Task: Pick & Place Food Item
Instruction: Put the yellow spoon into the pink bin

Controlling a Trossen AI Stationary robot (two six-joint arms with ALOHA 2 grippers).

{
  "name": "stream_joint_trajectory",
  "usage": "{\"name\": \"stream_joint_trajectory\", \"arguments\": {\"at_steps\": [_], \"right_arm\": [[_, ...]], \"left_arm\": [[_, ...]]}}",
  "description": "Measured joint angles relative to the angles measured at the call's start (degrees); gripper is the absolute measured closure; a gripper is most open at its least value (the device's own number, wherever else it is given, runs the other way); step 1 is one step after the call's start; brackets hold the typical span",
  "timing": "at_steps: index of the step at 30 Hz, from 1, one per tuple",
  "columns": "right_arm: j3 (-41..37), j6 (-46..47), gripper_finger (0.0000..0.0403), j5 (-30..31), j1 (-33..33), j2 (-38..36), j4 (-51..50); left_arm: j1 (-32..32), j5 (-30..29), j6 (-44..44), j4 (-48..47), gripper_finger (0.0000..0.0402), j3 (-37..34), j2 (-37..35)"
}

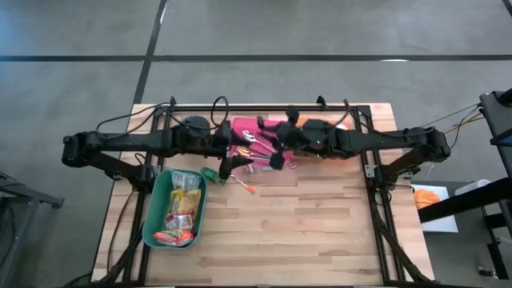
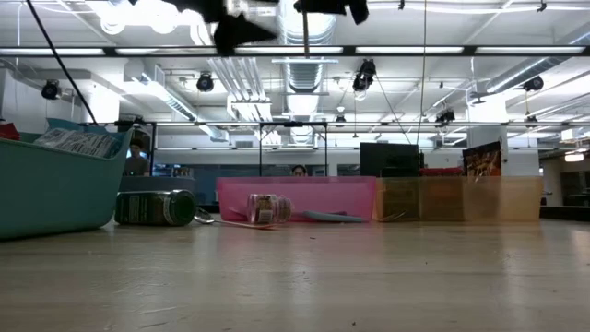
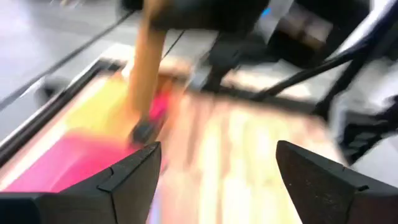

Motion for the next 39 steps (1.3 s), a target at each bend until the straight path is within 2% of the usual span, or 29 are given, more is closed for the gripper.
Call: {"name": "stream_joint_trajectory", "arguments": {"at_steps": [4, 9, 13, 15, 24, 27, 30, 35, 39], "right_arm": [[1.0, 4.7, 0.0361, -0.7, -3.5, 0.0, -7.4], [1.0, 8.3, 0.0361, -7.5, -10.1, 1.5, -12.4], [1.9, 11.2, 0.0361, -16.2, -15.0, 5.9, -14.2], [4.0, 11.5, 0.0361, -18.7, -16.7, 9.3, -17.6], [20.4, 10.1, 0.0361, -19.3, -18.8, 25.7, -37.0], [24.5, 9.1, 0.0361, -21.7, -18.8, 29.8, -40.9], [27.3, 7.4, 0.0361, -24.6, -18.9, 33.5, -45.7], [30.6, 5.8, 0.0361, -25.4, -18.8, 38.7, -52.4], [30.9, 5.4, 0.0361, -30.4, -18.8, 41.6, -53.3]], "left_arm": [[0.2, -5.3, -2.3, -12.6, 0.0083, -0.1, -3.2], [0.1, -5.4, -4.4, -19.9, 0.0082, -0.9, -5.7], [0.2, -6.0, -5.0, -19.8, 0.0082, -2.5, -7.2], [0.1, -6.0, -5.0, -19.7, 0.0082, -2.9, -7.7], [0.1, -6.1, -4.8, -20.0, 0.0082, -3.2, -8.7], [0.1, -6.2, -4.7, -20.3, 0.0082, -3.2, -8.8], [0.1, -6.2, -4.7, -21.0, 0.0082, -3.2, -8.9], [0.1, -6.2, -4.6, -21.8, 0.0082, -3.2, -9.1], [0.1, -6.2, -4.6, -21.8, 0.0082, -3.2, -9.1]]}}
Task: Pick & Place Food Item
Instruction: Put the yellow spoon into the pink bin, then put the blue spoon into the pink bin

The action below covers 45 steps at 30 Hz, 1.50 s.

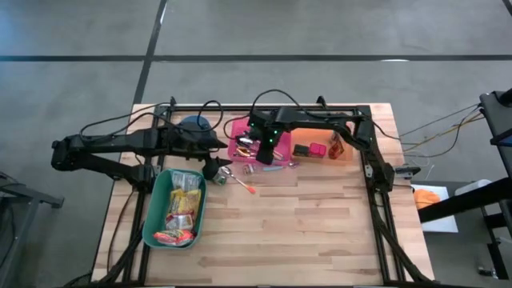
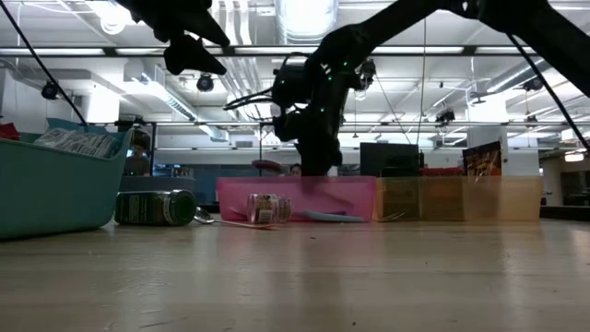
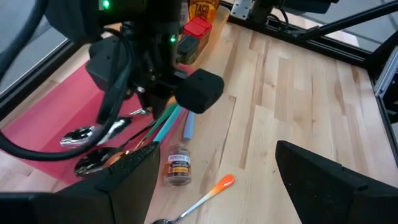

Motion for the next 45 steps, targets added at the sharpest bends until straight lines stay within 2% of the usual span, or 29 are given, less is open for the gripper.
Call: {"name": "stream_joint_trajectory", "arguments": {"at_steps": [25, 27, 32, 36, 41, 45], "right_arm": [[0.1, -0.9, 0.0361, -1.6, 0.4, 4.8, -2.3], [0.0, -0.4, 0.0344, -1.6, 0.4, 4.8, -2.3], [-0.1, 0.5, 0.0258, -1.2, 0.4, 4.8, -2.2], [-0.1, 1.7, 0.0205, -1.2, 0.4, 4.8, -2.1], [0.1, 2.6, 0.0164, -1.3, 0.4, 4.7, -2.1], [2.3, 3.8, 0.0153, -1.5, 0.5, 4.7, -3.9]], "left_arm": [[0.0, 0.0, -0.2, -0.4, 0.0082, 0.0, 0.0], [0.0, 0.0, -0.2, -0.4, 0.0082, 0.0, 0.0], [0.0, 0.0, -0.2, -0.4, 0.0082, 0.0, 0.0], [0.0, 0.0, -0.2, -0.4, 0.0082, 0.0, 0.0], [0.0, 0.0, -0.2, -0.5, 0.0082, 0.0, 0.0], [0.0, 0.0, -0.2, -0.5, 0.0082, 0.0, 0.0]]}}
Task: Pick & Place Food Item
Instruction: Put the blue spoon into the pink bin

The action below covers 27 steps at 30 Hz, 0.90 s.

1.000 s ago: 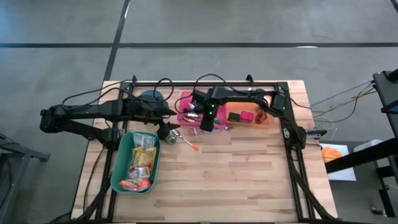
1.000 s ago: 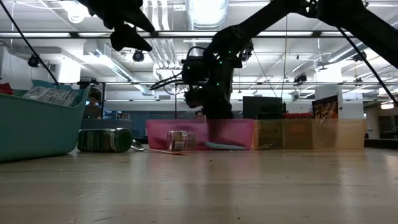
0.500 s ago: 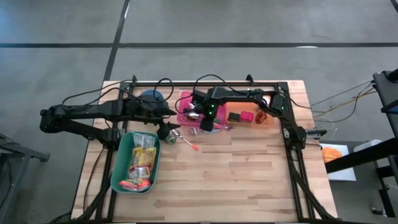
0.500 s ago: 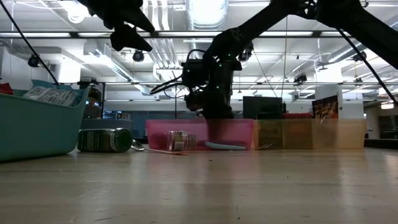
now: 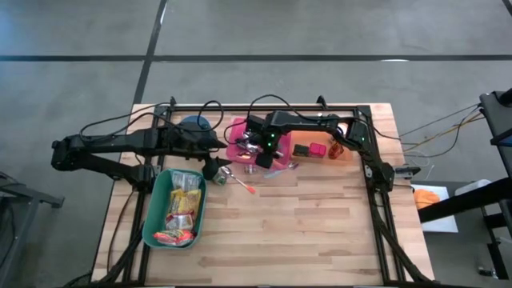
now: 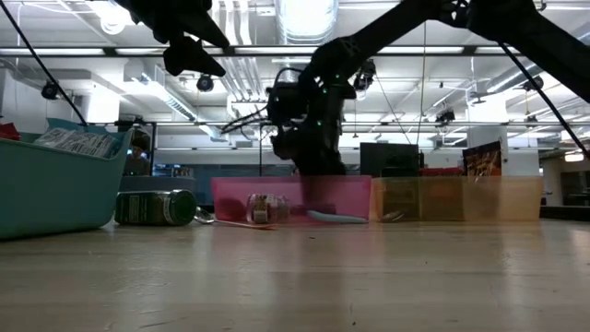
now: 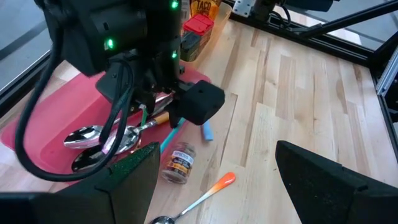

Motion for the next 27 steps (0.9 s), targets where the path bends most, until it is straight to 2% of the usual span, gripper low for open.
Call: {"name": "stream_joint_trajectory", "arguments": {"at_steps": [6, 11, 18, 27], "right_arm": [[3.3, -0.7, 0.0159, 1.0, 0.1, -2.8, -2.9], [4.1, -1.5, 0.0189, 3.4, 1.2, -5.6, -7.0], [-1.1, -0.9, 0.0261, 3.4, 6.0, -9.8, -9.0], [-5.4, -3.7, 0.0386, 3.5, 12.2, -9.0, -5.0]], "left_arm": [[0.0, 0.0, 0.0, 0.0, 0.0082, 0.0, 0.0], [0.0, 0.0, 0.0, -0.1, 0.0082, 0.0, 0.0], [0.0, 0.0, 0.0, -0.6, 0.0082, -0.1, 0.0], [0.0, 0.0, 0.0, 0.2, 0.0082, -3.1, 0.0]]}}
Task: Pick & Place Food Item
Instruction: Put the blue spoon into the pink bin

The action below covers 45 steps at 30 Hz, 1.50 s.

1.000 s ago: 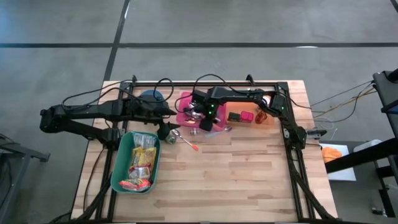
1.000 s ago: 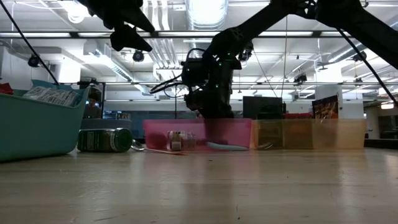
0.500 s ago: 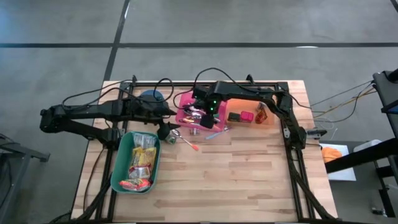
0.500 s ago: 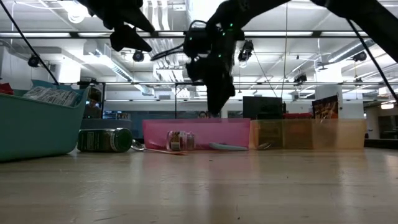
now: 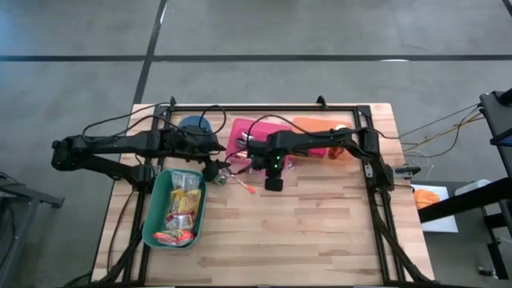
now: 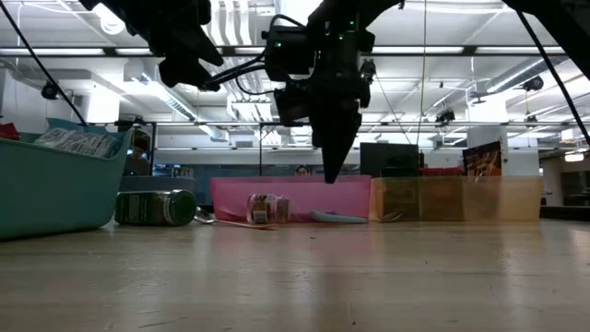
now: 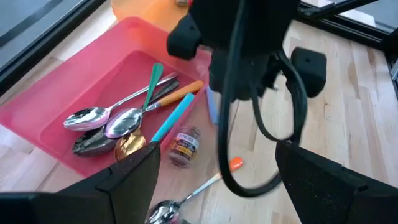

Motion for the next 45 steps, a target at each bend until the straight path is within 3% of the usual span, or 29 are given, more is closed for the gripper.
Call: {"name": "stream_joint_trajectory", "arguments": {"at_steps": [10, 18, 23, 34, 38, 41, 45], "right_arm": [[-2.9, 1.9, 0.0394, 9.4, -2.6, 0.0, 2.0], [-5.9, -1.4, 0.0394, 10.1, -4.2, 0.0, 3.9], [-8.5, -5.5, 0.0394, 8.2, -3.6, 0.1, 1.6], [-8.4, -4.2, 0.0394, 6.4, -3.6, 0.1, 1.6], [-8.4, -4.2, 0.0393, 2.6, -3.6, 0.1, 1.2], [-8.4, -4.1, 0.0378, -1.1, -3.6, 0.1, 1.1], [-8.4, -4.0, 0.0327, -3.5, -3.2, 0.1, 1.2]], "left_arm": [[0.0, 0.0, 0.0, 2.6, 0.0082, -0.6, 0.1], [0.0, 0.0, 0.0, 3.0, 0.0082, -0.6, 0.1], [0.0, 0.0, 0.0, 3.0, 0.0082, -0.6, 0.1], [0.0, 0.0, 0.0, 3.2, 0.0082, -0.6, 0.1], [0.0, 0.0, 0.0, 3.2, 0.0082, -0.6, 0.1], [0.0, 0.0, 0.0, 3.2, 0.0082, -0.6, 0.1], [0.0, 0.0, 0.0, 3.2, 0.0082, -0.6, 0.1]]}}
